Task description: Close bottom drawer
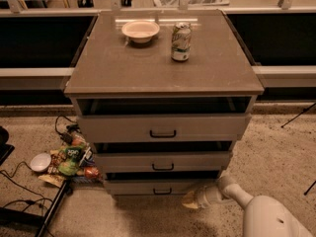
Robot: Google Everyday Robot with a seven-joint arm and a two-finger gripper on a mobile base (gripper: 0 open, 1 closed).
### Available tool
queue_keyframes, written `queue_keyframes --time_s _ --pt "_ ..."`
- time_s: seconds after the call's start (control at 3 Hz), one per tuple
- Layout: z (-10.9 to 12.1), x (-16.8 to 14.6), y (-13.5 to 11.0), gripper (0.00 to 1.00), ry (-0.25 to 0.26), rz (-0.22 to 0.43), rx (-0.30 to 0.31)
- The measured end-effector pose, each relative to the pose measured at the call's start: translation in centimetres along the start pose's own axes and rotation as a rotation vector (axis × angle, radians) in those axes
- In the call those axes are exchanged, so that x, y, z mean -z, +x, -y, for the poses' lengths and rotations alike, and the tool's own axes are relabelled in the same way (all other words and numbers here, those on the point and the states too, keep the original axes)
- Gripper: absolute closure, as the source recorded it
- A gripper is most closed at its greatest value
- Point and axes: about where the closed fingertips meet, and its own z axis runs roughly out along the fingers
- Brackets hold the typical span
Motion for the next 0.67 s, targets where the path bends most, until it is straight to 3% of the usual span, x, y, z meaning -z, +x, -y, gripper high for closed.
queue_keyframes --time_s 0.33,0.67 --pt "0.5 -0.5 -0.4 1.00 0.015 0.012 0.016" --pt "1.9 0.1 -2.0 1.00 0.068 0.012 0.055"
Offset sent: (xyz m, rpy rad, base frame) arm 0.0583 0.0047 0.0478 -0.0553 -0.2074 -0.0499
